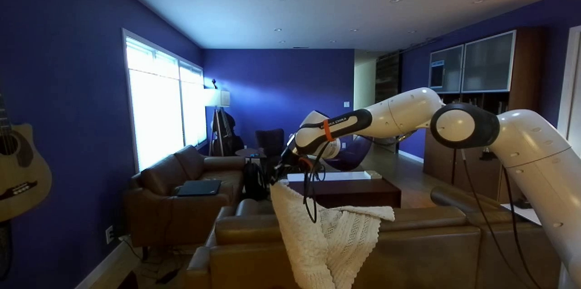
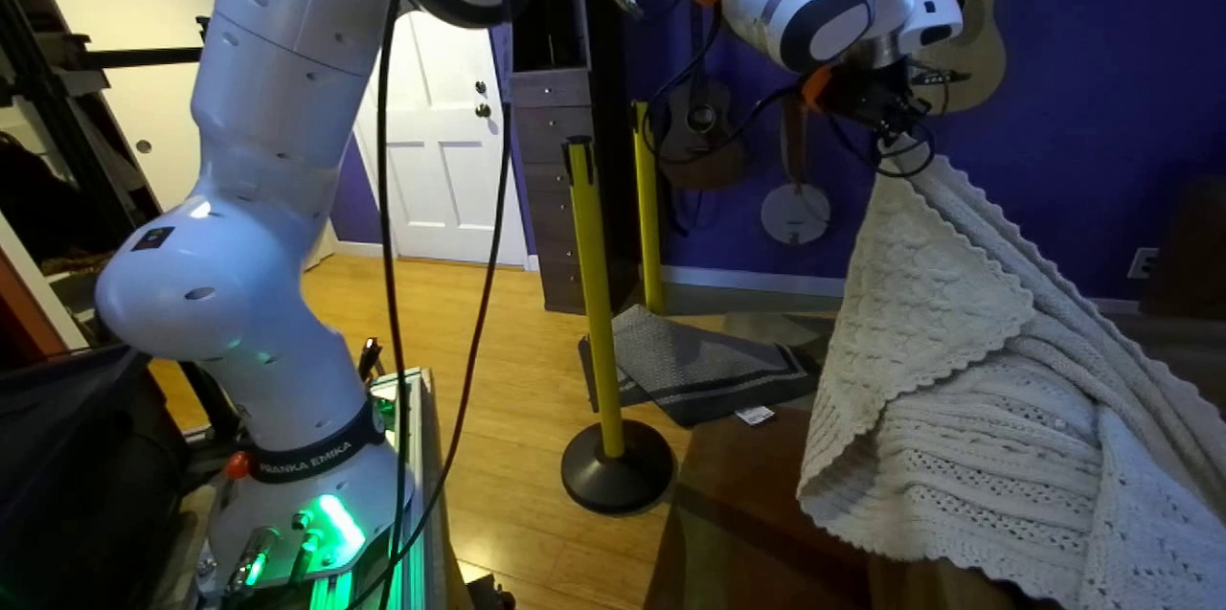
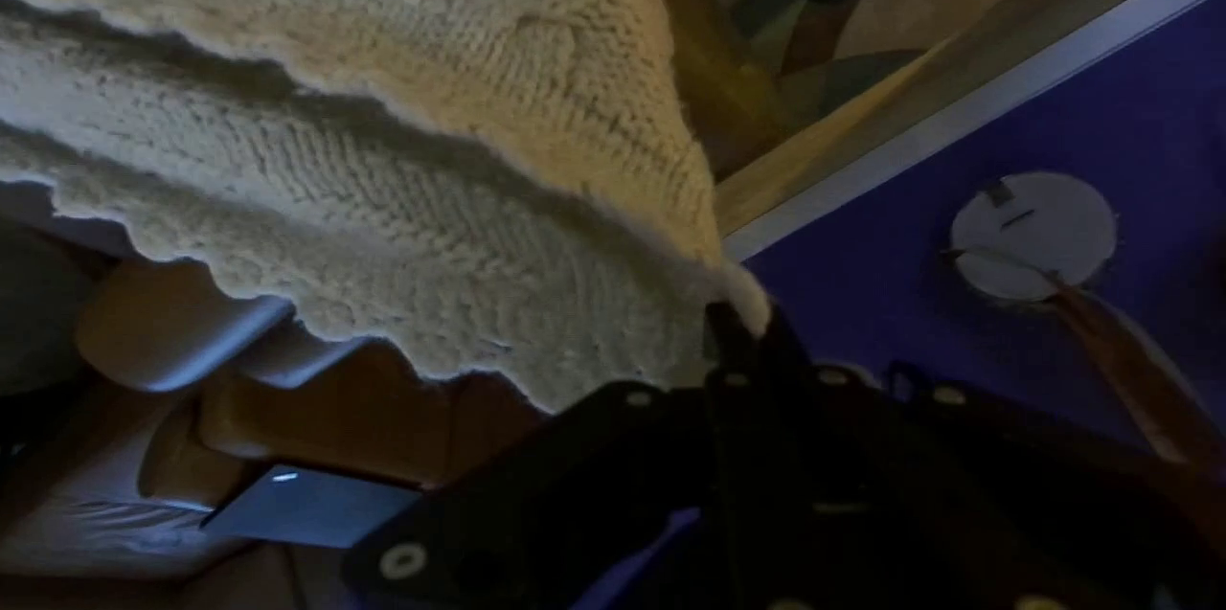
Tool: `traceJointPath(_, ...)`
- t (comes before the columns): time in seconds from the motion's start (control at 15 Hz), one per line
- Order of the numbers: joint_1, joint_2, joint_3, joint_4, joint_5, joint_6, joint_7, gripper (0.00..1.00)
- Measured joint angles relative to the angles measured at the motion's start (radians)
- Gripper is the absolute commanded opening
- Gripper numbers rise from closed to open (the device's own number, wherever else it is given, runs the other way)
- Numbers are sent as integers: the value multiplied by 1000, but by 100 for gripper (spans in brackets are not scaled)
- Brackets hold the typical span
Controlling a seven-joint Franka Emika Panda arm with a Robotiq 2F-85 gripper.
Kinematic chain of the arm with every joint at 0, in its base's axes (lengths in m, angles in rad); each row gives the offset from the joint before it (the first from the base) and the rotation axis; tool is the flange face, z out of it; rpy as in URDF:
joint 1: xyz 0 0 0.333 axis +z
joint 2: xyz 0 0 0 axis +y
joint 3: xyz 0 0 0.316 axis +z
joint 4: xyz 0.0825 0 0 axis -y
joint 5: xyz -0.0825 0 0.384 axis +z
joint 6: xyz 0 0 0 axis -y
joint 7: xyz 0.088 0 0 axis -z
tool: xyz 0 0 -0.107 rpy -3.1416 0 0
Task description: Unfold the blanket
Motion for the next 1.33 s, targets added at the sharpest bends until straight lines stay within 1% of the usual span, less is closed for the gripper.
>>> traceJointPath(0.2, 27, -3, 24, 9, 0, -36, -10, 1)
traceJointPath(0.33, 35, -3, 50, 10, 10, -46, -41, 1)
traceJointPath(0.4, 36, -1, 67, 10, 21, -47, -63, 5)
traceJointPath(0.53, 38, 5, 91, 10, 34, -47, -95, 5)
traceJointPath(0.87, 37, 9, 98, 10, 38, -47, -109, 5)
traceJointPath(0.93, 37, 9, 98, 10, 38, -47, -110, 1)
traceJointPath(1.13, 38, 14, 95, 10, 40, -44, -110, 1)
traceJointPath(1.33, 56, 45, 115, 22, 44, 25, -134, 1)
